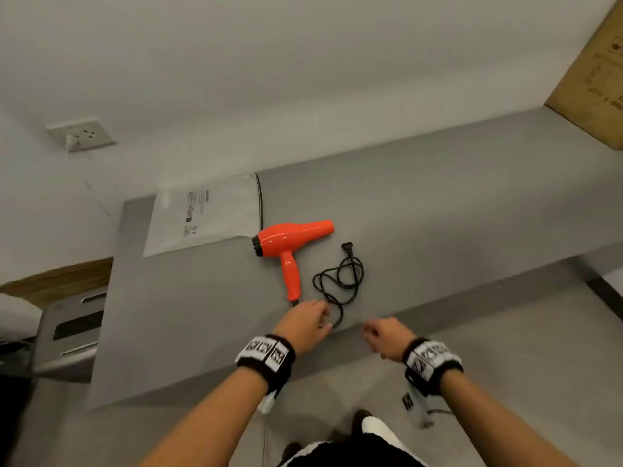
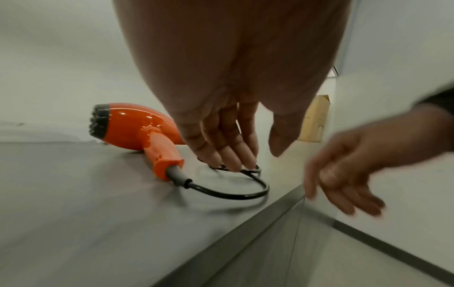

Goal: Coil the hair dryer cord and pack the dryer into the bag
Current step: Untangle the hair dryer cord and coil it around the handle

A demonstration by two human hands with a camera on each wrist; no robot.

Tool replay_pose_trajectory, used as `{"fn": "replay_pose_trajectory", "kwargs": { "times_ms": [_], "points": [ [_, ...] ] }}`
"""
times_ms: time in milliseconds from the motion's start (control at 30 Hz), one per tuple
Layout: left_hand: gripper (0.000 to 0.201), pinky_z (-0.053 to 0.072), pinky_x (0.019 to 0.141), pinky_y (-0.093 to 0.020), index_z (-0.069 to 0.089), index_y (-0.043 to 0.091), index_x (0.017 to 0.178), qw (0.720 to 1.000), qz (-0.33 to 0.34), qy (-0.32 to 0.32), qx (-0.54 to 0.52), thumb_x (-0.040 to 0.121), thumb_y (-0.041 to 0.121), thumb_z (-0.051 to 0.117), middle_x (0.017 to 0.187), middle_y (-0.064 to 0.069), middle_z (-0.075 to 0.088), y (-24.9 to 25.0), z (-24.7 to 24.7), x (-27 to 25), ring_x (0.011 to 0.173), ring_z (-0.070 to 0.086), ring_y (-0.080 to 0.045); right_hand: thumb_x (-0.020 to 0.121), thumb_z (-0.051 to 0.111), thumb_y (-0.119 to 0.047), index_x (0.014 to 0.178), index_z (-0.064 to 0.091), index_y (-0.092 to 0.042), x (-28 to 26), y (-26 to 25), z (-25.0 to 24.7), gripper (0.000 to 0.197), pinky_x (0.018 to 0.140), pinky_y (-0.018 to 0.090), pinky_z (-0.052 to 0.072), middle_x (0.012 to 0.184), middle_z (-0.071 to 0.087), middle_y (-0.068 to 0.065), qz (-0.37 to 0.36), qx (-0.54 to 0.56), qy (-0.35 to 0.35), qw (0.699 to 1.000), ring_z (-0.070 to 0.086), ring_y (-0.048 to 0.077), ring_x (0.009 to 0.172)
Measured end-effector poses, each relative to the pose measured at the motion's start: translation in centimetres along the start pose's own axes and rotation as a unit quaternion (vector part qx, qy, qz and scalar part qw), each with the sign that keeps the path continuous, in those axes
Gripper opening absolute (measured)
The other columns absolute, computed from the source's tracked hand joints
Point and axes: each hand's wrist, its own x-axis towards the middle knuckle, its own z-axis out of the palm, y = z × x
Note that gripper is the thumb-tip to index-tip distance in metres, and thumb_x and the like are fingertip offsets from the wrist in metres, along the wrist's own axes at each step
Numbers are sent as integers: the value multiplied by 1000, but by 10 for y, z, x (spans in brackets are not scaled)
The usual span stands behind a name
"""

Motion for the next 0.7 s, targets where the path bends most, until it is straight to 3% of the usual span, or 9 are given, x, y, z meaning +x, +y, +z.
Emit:
{"fn": "replay_pose_trajectory", "kwargs": {
  "times_ms": [100, 200, 267, 333, 400, 467, 567, 700],
  "points": [
    [45, 48, 97, -42, 58, 11, 122, 993, -13, -59, 103, 88, 37, 71, 125, -11, 60, 6, 4, 14, 117, 56, -30, 99, 50, -22, 114, 67, -11, 25, -13, -25, 25, 82, 36, 53, 103, 74, 14, -23, 18, 60, 998, 69, 32, 94],
    [28, 52, 92, -46, 60, 5, 116, 975, -10, -100, 200, 91, 17, 62, 123, -17, 64, 12, 4, 17, 115, 62, -37, 99, 51, -23, 113, 67, -11, 34, -28, -45, 24, 84, 36, 54, 104, 74, 12, -30, 14, 76, 997, 69, 29, 95],
    [24, 55, 90, -45, 64, 1, 113, 970, -9, -125, 207, 93, 11, 56, 119, -21, 67, 10, 4, 19, 110, 66, -41, 99, 51, -25, 111, 67, -14, 37, -27, -49, 23, 85, 39, 57, 104, 73, 12, -23, 8, 72, 997, 69, 29, 94],
    [27, 55, 87, -43, 66, 3, 109, 978, -9, -126, 169, 95, 22, 53, 116, -21, 69, 10, -3, 18, 106, 67, -41, 98, 51, -26, 109, 67, -15, 37, -28, -54, 22, 83, 44, 58, 101, 72, 11, -25, 6, 79, 997, 68, 29, 90],
    [31, 54, 85, -39, 67, 9, 107, 992, -10, -82, 93, 95, 28, 46, 112, -18, 72, 11, -15, 15, 103, 68, -37, 99, 50, -25, 109, 66, -15, 36, -25, -57, 22, 82, 43, 57, 96, 71, 9, -32, 4, 92, 995, 66, 27, 84],
    [33, 54, 88, -37, 69, 16, 115, 1000, -16, -2, -10, 95, 26, 46, 110, -12, 75, 16, -34, 8, 102, 69, -32, 97, 51, -22, 112, 65, -15, 33, -24, -62, 22, 80, 38, 54, 91, 70, 6, -47, 3, 128, 991, 65, 28, 84],
    [17, 45, 72, -32, 71, 12, 98, 979, -16, 111, -170, 98, 18, 56, 79, -2, 68, 21, -65, 0, 76, 62, -21, 90, 55, -12, 121, 61, -17, 33, -24, -71, 32, 79, 37, 51, 86, 67, 4, -82, 30, 218, 972, 63, 28, 84],
    [20, 40, 65, -34, 69, 16, 89, 945, -13, 181, -272, 96, 32, 60, 72, -11, 62, 27, -105, -10, 65, 49, -14, 85, 62, -14, 142, 43, -29, 45, -38, -82, 62, 81, 34, 48, 101, 55, 5, -108, 33, 242, 964, 55, 21, 83]
  ]
}}
